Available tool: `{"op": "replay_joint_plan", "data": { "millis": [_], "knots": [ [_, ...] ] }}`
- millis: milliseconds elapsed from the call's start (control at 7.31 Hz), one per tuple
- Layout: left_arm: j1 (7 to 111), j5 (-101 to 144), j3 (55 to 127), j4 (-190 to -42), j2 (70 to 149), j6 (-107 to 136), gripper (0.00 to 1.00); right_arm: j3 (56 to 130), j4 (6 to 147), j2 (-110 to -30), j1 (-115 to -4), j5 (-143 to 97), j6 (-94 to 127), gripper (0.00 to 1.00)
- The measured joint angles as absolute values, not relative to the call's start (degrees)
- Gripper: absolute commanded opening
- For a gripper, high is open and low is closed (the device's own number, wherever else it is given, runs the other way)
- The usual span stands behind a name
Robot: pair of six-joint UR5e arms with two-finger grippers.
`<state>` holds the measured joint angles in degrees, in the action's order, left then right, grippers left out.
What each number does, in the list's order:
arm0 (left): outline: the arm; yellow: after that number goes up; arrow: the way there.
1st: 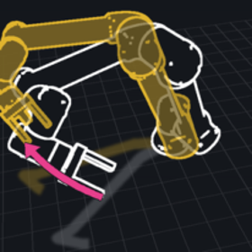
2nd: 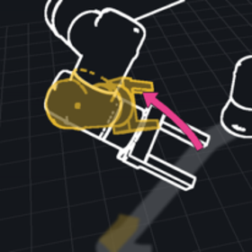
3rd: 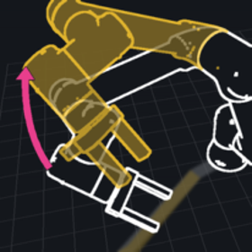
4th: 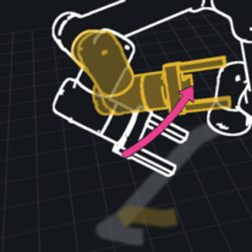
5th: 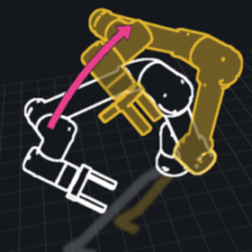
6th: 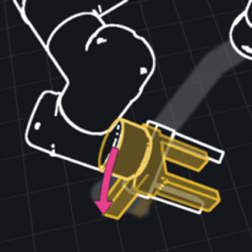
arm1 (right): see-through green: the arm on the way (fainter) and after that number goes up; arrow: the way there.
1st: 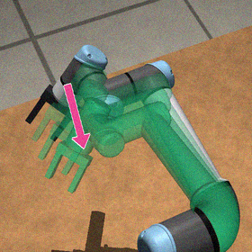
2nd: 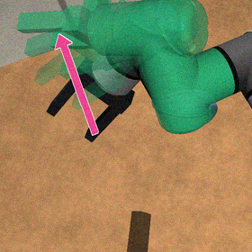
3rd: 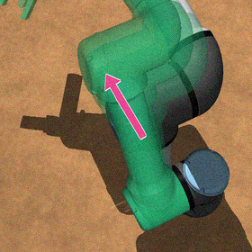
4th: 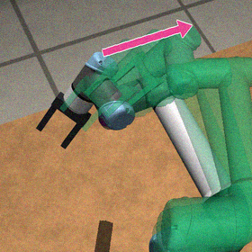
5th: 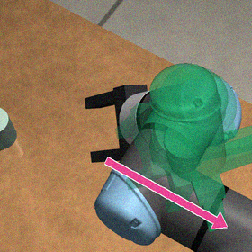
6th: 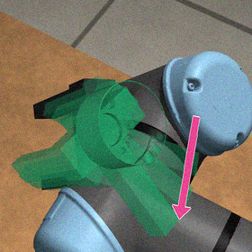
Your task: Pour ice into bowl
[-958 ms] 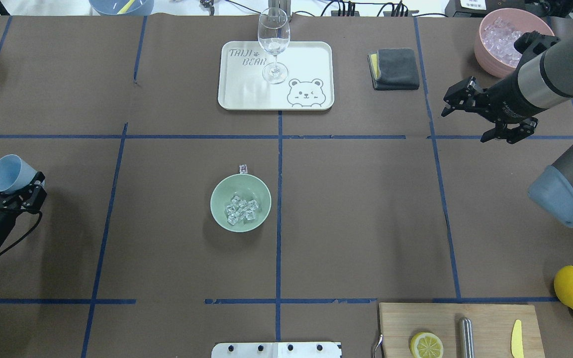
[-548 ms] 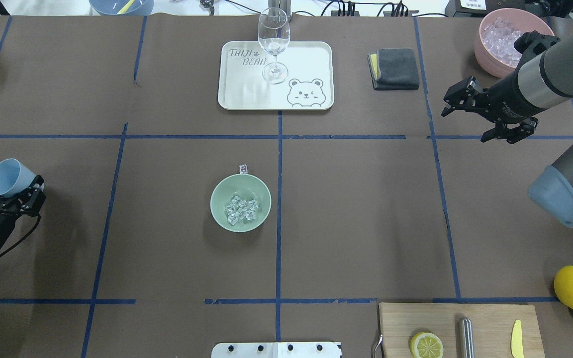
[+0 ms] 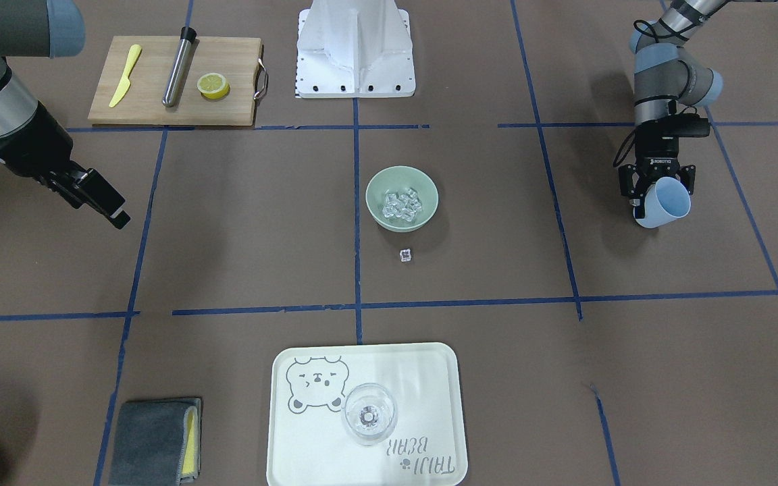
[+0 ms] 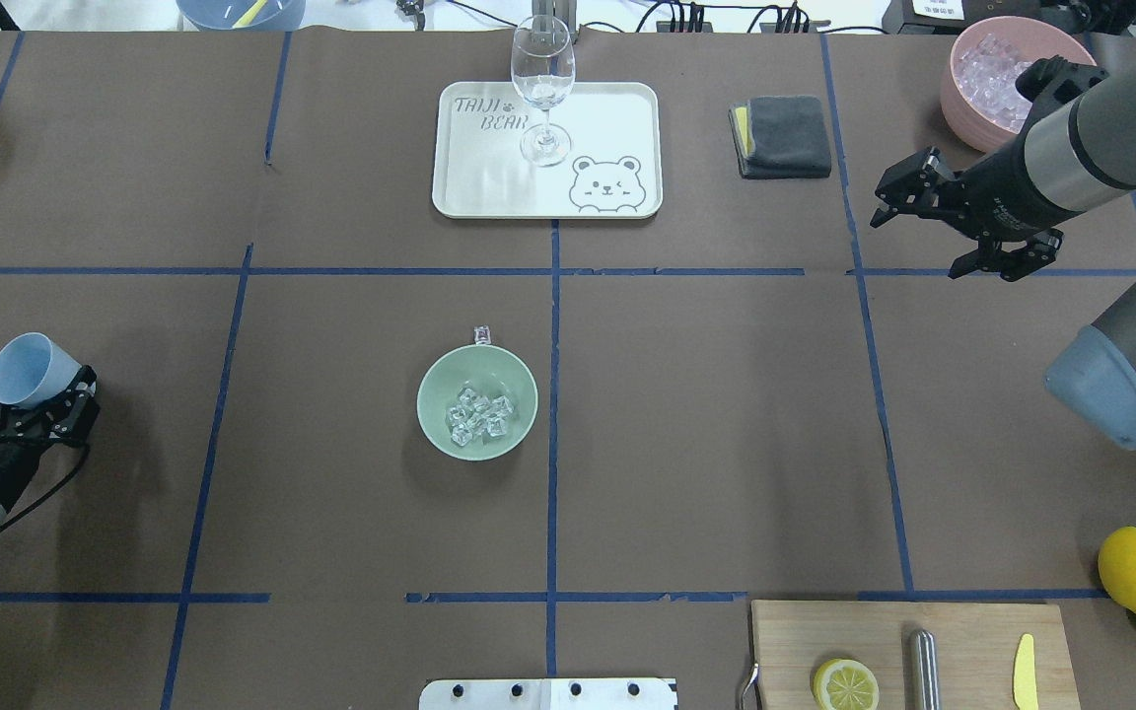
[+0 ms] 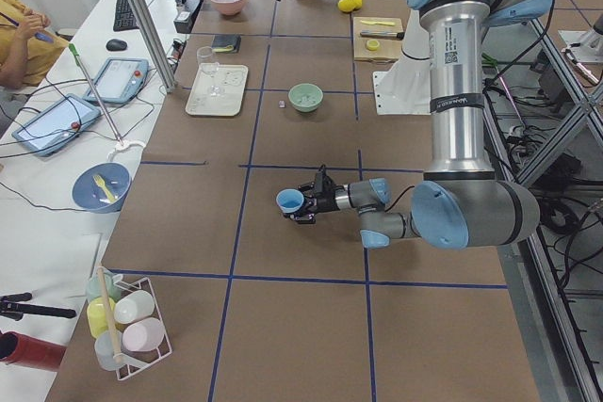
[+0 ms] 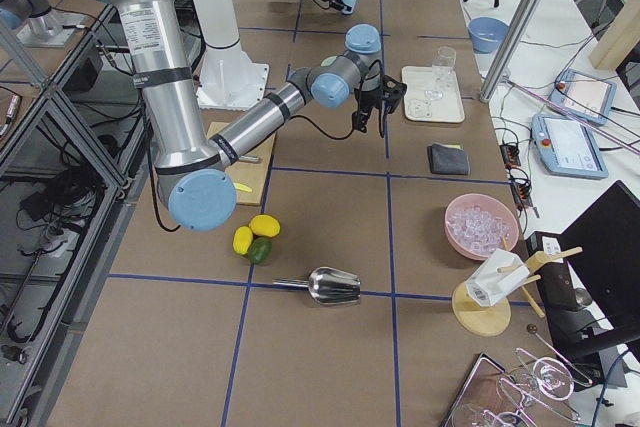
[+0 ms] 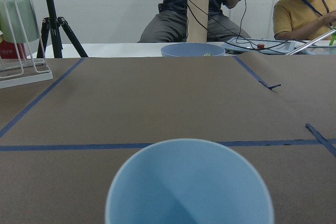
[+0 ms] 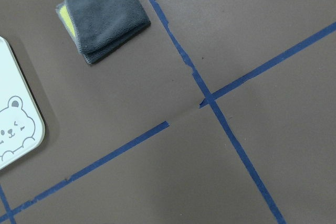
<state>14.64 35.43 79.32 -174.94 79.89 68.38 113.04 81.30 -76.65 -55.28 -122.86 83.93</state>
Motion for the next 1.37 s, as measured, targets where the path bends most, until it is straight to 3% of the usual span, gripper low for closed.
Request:
{"op": "replay_joint_plan", "data": {
  "millis": [137, 274, 1095, 1369],
  "knots": [
    [14.29, 35.37, 79.29, -174.91, 79.89, 68.36, 0.43, 113.11, 81.3, -76.64, -55.3, -122.92, 83.94, 1.0],
    [14.08, 35.35, 79.3, -174.91, 79.89, 68.23, 0.98, 113.14, 81.3, -76.64, -55.34, -122.95, 83.94, 1.0],
    [13.98, 36.02, 79.73, -175.09, 79.55, 67.38, 1.0, 113.07, 81.3, -76.58, -55.33, -122.97, 84.02, 1.0],
    [13.93, 39.92, 83.39, -175.21, 75.77, 67.26, 1.0, 113.07, 81.3, -76.62, -55.3, -122.96, 84.08, 1.0]
  ]
}}
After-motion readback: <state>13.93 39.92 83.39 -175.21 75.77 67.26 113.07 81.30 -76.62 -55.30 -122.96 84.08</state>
